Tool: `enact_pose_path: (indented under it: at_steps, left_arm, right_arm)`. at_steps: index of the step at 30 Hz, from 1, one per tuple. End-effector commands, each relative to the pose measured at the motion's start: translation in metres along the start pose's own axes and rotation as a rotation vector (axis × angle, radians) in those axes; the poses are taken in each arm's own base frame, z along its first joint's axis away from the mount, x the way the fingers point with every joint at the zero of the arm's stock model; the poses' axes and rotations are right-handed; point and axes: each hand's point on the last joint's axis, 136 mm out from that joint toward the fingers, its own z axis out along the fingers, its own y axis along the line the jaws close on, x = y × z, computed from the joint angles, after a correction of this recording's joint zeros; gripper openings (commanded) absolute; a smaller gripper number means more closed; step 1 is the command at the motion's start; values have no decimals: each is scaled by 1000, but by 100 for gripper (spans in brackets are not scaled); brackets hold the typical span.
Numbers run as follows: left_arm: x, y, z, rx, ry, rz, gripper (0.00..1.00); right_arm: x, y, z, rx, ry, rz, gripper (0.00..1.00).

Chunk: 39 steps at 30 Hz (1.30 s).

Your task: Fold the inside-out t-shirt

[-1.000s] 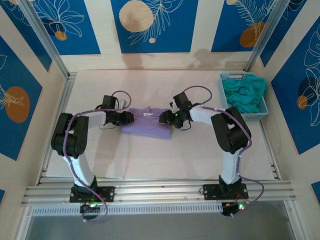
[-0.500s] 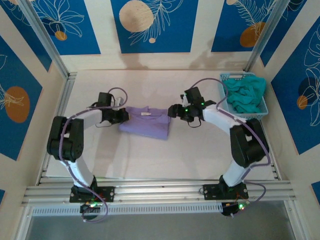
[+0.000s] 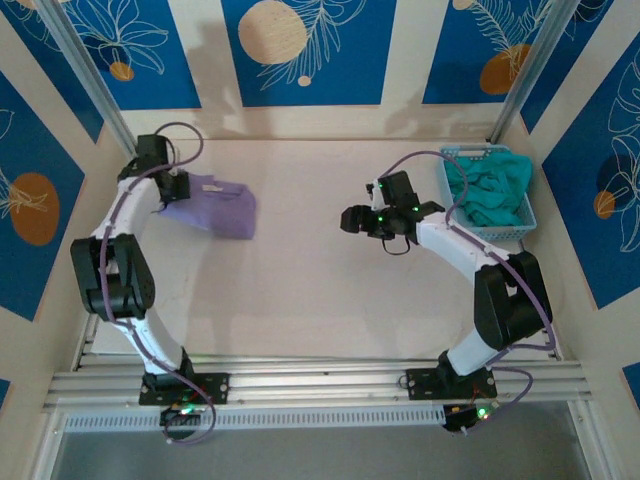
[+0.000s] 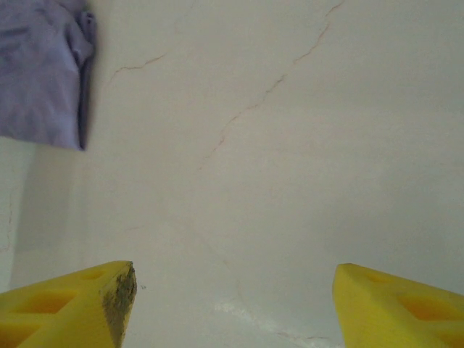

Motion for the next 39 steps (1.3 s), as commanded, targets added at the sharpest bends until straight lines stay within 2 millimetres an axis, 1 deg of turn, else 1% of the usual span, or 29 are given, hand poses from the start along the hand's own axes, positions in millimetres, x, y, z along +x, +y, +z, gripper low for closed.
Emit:
enact_pose_path:
  at_steps: [1, 5, 8, 9, 10, 11, 13, 15, 17, 18, 19, 22, 24, 26, 27, 28, 29, 30, 32, 35, 37, 39]
  left_arm:
    - [13, 42, 18, -170, 124, 96, 0]
    - [5, 78, 40, -308, 179, 142, 0]
    - [0, 105, 53, -418, 220, 141, 1]
    - [-3, 114, 56, -454, 230, 137, 6]
    - [-5, 118, 58, -476, 234, 136, 15]
    - [-9, 124, 57, -509, 234, 128, 27]
    - [-17, 126, 51, -518, 211, 91, 39]
    - [-25, 119, 39, -484, 159, 29, 57]
    - [-29, 109, 25, -444, 108, -21, 70]
    - [-30, 102, 16, -417, 75, -48, 75]
    - [-30, 95, 7, -383, 50, -70, 78]
    - [-24, 61, -19, -229, -53, -141, 90]
    - [-15, 33, -39, -91, -139, -181, 100]
    - [-5, 7, -58, 42, -215, -210, 100]
    - [2, -4, -69, 106, -256, -226, 100]
    - [8, -10, -78, 147, -286, -246, 100]
    - [16, -15, -88, 186, -319, -272, 100]
    - [23, -23, -97, 239, -359, -285, 100]
    - [38, -32, -111, 307, -411, -332, 100]
    - [61, -44, -122, 390, -458, -378, 100]
    - [76, -45, -121, 399, -479, -401, 100]
    - [94, -40, -115, 366, -477, -419, 100]
  right_arm:
    - [-1, -4, -4, -25, 12, 1, 73]
    - [-6, -8, -8, -28, 3, 13, 73]
    - [-6, -10, -8, -30, 7, 24, 73]
    - [-5, -10, -8, -28, 10, 26, 73]
    - [-4, -11, -9, -24, 11, 27, 73]
    - [-2, -11, -10, -18, 9, 26, 73]
    - [-1, -15, -14, 0, 0, 21, 73]
    - [1, -18, -19, 25, -17, 5, 74]
    - [0, -20, -27, 64, -46, -33, 74]
    - [-2, -21, -32, 89, -67, -61, 75]
    - [-2, -22, -36, 116, -84, -88, 76]
    - [-11, -26, -53, 210, -149, -174, 79]
    - [-18, -27, -66, 282, -190, -233, 81]
    - [-25, -28, -81, 359, -240, -290, 84]
    - [-28, -29, -89, 392, -268, -311, 92]
    - [-30, -31, -95, 416, -285, -321, 97]
    - [-32, -31, -103, 433, -307, -331, 99]
    - [-33, -34, -110, 455, -333, -330, 99]
    - [-34, -38, -120, 472, -370, -323, 99]
    - [-33, -53, -128, 516, -419, -270, 99]
    - [-31, -67, -132, 555, -456, -221, 99]
    - [-27, -82, -134, 583, -478, -173, 99]
